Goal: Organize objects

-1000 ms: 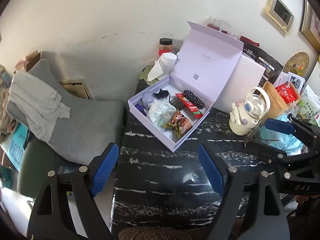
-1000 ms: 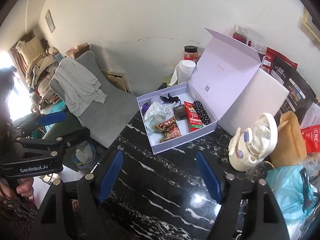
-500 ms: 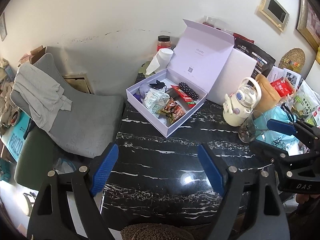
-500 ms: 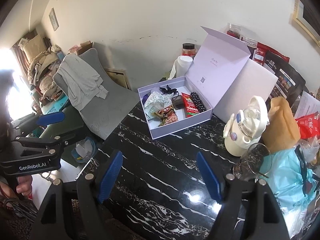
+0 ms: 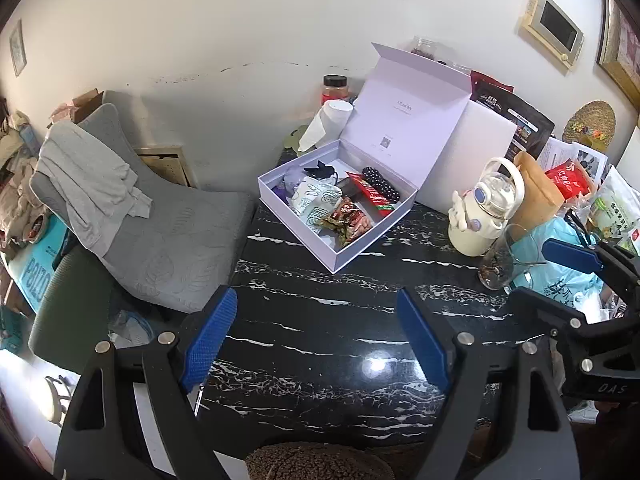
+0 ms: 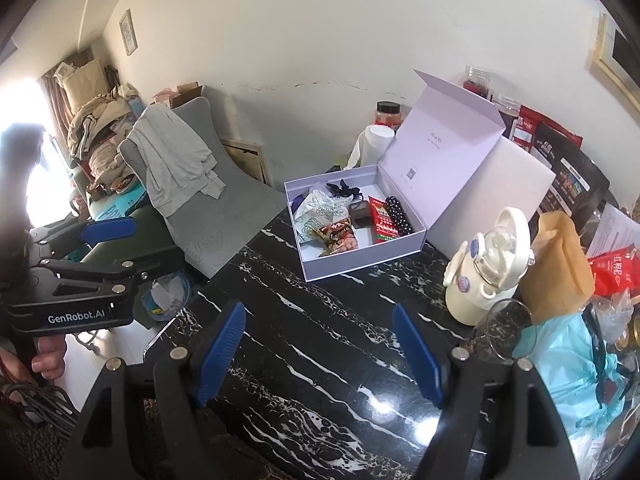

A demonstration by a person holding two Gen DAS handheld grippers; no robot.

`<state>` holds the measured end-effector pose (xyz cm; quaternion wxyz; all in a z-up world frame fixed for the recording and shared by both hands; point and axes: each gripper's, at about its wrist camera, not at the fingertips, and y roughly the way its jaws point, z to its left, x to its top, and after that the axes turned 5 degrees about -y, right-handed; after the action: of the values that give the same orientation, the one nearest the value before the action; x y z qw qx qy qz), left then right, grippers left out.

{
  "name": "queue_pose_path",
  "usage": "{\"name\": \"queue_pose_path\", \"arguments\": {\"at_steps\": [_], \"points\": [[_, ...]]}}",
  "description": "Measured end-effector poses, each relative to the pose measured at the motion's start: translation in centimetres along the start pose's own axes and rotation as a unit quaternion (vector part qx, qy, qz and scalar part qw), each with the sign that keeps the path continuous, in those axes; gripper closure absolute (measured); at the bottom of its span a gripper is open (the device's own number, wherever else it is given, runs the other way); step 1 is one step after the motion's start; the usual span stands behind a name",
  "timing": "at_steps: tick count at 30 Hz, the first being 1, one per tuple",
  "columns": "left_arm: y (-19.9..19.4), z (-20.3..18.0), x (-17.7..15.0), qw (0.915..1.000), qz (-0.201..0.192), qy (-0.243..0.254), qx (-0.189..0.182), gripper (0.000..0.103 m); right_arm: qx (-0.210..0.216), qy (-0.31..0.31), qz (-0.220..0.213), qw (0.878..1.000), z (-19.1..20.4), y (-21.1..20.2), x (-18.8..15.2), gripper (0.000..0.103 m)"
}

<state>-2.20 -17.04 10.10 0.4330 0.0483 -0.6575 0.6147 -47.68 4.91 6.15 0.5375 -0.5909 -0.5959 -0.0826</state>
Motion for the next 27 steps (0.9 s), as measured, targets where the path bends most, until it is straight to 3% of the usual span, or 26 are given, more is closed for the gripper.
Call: {"name": "queue_pose_path", "arguments": {"at_steps": [27], "points": [[-1.4,0.6,-1.7,0.9989,-0.001,-0.018,0.045,0.022,0.005,-0.006,-0.026,1.0,0.8,-0.6,-0.7,0.026]]}}
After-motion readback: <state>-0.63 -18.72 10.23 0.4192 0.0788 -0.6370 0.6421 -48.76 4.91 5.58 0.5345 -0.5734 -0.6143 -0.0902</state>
